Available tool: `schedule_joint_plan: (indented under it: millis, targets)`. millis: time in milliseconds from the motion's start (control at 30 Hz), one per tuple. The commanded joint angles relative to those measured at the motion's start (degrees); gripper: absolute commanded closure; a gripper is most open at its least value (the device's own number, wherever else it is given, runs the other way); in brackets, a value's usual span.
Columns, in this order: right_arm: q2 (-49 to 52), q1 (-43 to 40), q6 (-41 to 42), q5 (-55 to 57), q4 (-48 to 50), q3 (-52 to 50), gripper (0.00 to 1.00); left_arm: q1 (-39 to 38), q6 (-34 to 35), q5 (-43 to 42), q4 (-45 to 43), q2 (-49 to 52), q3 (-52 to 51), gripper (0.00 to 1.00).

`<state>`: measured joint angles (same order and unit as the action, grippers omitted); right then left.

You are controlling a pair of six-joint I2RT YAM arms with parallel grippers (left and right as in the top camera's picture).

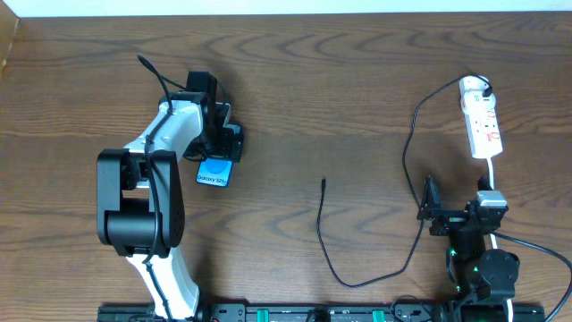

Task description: Plug charger to phone and switch on socket

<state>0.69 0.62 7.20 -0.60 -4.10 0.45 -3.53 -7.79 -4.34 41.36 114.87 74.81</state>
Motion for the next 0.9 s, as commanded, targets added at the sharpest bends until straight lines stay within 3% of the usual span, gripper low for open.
schedule_joint_plan:
  millis: [0,867]
  targets:
    - [-0.39,0.55,0.48,0.26,-0.22,-0.15,0.01,-0.09,-0.98,-1.03,-0.55,2.08,-1.95,0.02]
    - [-0.39,0.55,0.48,0.26,-0.22,-0.15,0.01,-0.09,-2.1,-4.24,1.81,2.08,-1.95,0.02]
